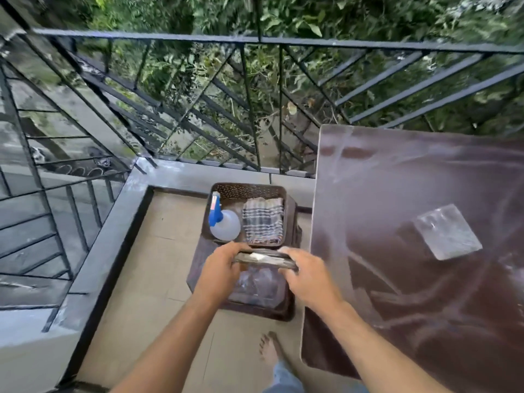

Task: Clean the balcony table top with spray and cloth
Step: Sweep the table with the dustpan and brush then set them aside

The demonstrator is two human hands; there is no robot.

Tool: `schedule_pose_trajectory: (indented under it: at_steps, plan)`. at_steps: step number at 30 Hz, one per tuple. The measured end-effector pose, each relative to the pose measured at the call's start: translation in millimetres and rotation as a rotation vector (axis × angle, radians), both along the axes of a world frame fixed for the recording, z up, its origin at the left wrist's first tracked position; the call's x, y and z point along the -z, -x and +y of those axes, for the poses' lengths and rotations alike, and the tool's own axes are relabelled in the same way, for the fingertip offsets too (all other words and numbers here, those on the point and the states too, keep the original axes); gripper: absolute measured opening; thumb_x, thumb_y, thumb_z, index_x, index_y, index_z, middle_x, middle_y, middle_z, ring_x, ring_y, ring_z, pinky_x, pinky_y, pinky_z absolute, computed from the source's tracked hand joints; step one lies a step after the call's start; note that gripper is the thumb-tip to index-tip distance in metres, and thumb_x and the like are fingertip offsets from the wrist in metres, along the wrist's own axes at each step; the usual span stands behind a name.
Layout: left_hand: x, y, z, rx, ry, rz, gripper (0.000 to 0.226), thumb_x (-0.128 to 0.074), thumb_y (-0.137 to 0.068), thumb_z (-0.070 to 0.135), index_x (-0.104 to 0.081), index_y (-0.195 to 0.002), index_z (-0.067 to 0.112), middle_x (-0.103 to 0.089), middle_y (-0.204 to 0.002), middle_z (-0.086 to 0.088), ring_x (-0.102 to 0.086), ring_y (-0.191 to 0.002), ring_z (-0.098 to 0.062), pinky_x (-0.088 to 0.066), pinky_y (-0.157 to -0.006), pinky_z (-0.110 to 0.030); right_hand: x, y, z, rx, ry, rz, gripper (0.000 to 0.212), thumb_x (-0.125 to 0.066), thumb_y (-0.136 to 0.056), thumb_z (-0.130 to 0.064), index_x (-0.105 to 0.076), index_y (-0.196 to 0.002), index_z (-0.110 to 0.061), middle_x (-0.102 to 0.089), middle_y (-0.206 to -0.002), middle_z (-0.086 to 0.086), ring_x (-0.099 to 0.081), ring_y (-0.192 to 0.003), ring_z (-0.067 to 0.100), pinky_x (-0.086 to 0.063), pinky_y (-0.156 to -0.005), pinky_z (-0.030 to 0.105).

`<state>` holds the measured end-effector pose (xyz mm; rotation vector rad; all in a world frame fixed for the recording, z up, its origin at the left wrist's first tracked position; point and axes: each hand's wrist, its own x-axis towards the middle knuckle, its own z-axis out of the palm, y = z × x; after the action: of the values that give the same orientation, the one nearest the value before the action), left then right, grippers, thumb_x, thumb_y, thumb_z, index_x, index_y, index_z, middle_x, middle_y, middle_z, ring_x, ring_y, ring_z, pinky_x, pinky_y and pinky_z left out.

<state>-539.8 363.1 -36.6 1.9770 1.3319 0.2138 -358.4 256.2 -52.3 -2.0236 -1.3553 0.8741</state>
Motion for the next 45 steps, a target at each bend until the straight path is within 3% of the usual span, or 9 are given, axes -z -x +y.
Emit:
schedule_pose_trajectory:
  at_steps: [4,6,10,13,16,23,29,39,45]
  plan:
    - [25,22,24,-0.024,0.008,-0.006,0.043,-0.064,-0.073,-0.015,-0.078,-0.098,0.018,-0.07,-0.087,0.013,-0.059,-0.079,0.022,-0.039,-0.072,0.003,22,23,25,-0.024,0.092,0.026,0.052,-0.059,-0.077,-0.01,-0.064,-0.125,-0.028,-0.064,-0.124,-0.013,-0.055,-0.113,-0.002,-0.025,-0.099,0.0]
    - [42,31,34,-0.092,0.066,-0.008,0.044,-0.061,-0.074,-0.019,-0.078,-0.099,0.013,-0.07,-0.086,0.008,-0.061,-0.074,0.022,-0.042,-0.067,0.002,35,32,38,-0.041,0.135,0.037,0.053,-0.058,-0.08,-0.009,-0.062,-0.129,-0.029,-0.06,-0.125,-0.016,-0.048,-0.111,-0.009,-0.02,-0.096,-0.005]
    - [75,43,45,-0.189,0.085,0.032,0.047,-0.062,-0.074,-0.017,-0.078,-0.104,0.016,-0.069,-0.099,0.003,-0.065,-0.075,0.005,-0.043,-0.071,0.004,61,47,54,-0.022,0.189,0.039,0.053,-0.058,-0.081,-0.008,-0.062,-0.131,-0.025,-0.062,-0.131,-0.01,-0.053,-0.12,0.004,-0.022,-0.099,0.0]
    - [102,50,52,-0.202,0.11,0.075,0.053,-0.058,-0.074,-0.012,-0.077,-0.107,0.024,-0.063,-0.105,0.011,-0.065,-0.098,-0.012,-0.052,-0.091,-0.024,83,58,63,0.006,0.2,0.041,0.047,-0.061,-0.082,-0.008,-0.065,-0.126,-0.024,-0.066,-0.125,-0.008,-0.057,-0.115,0.008,-0.03,-0.098,0.007]
    - [113,56,54,-0.2,0.099,0.116,0.055,-0.056,-0.076,-0.008,-0.074,-0.108,0.032,-0.065,-0.111,0.013,-0.064,-0.101,-0.014,-0.055,-0.091,-0.036,92,65,67,-0.009,0.194,0.014,0.043,-0.062,-0.085,-0.012,-0.064,-0.125,-0.025,-0.066,-0.125,-0.01,-0.057,-0.115,0.009,-0.036,-0.1,0.017]
    - [148,58,63,-0.196,0.051,0.157,0.044,-0.057,-0.083,0.0,-0.072,-0.118,0.022,-0.068,-0.122,0.004,-0.066,-0.109,-0.021,-0.053,-0.096,-0.033,114,74,80,-0.002,0.225,-0.096,0.043,-0.062,-0.089,-0.016,-0.062,-0.131,-0.02,-0.067,-0.127,-0.003,-0.059,-0.116,0.021,-0.041,-0.102,0.031]
    - [160,51,69,-0.15,0.083,0.168,0.028,-0.061,-0.088,0.007,-0.074,-0.109,0.02,-0.07,-0.107,-0.002,-0.066,-0.097,-0.025,-0.052,-0.084,-0.032,123,69,85,0.04,0.276,-0.097,0.044,-0.064,-0.09,-0.018,-0.062,-0.134,-0.017,-0.066,-0.131,0.003,-0.059,-0.121,0.023,-0.037,-0.107,0.03]
    - [163,47,67,-0.134,0.093,0.211,0.033,-0.067,-0.088,0.011,-0.068,-0.12,0.018,-0.066,-0.115,-0.007,-0.064,-0.106,-0.03,-0.05,-0.088,-0.035,128,70,85,0.044,0.328,-0.125,0.048,-0.062,-0.092,-0.019,-0.055,-0.139,-0.018,-0.061,-0.135,0.004,-0.055,-0.124,0.024,-0.036,-0.108,0.031]
    - [131,49,47,-0.257,0.096,0.148,0.045,-0.07,-0.084,0.009,-0.052,-0.125,0.016,-0.058,-0.119,-0.003,-0.06,-0.11,-0.023,-0.05,-0.094,-0.037,103,68,73,0.084,0.327,-0.143,0.061,-0.067,-0.083,-0.057,-0.055,-0.13,-0.02,-0.061,-0.123,-0.002,-0.049,-0.12,0.021,-0.043,-0.102,0.033]
